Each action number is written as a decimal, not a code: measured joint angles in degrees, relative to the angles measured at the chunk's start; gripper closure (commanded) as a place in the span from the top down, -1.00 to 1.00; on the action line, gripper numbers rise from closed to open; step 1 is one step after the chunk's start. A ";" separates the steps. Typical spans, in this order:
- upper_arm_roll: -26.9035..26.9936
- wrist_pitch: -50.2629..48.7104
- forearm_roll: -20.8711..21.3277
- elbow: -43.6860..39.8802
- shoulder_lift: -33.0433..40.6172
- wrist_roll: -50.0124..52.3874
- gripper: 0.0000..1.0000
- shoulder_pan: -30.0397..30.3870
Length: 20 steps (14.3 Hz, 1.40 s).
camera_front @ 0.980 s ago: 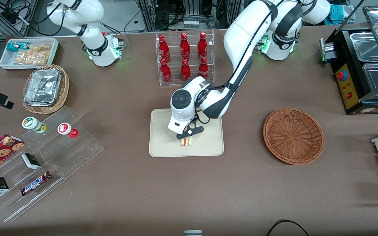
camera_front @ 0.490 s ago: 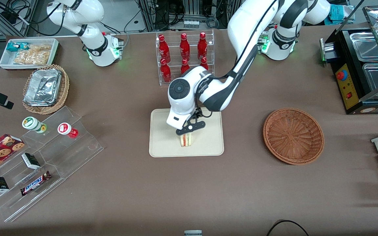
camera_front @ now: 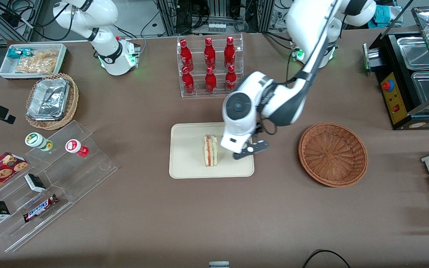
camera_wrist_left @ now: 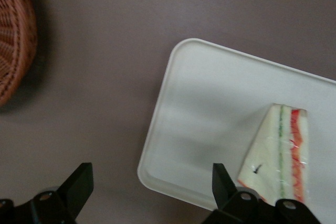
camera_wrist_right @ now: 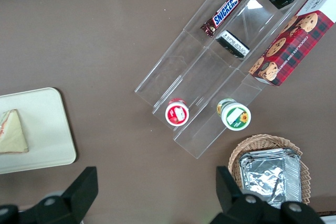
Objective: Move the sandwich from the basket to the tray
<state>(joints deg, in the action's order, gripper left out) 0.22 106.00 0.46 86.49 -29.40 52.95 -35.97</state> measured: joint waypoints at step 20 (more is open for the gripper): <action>-6.39 -22.26 0.16 6.45 30.35 -50.22 1.00 36.17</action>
<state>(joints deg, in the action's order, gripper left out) -6.17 83.74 0.62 92.94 0.95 2.73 0.20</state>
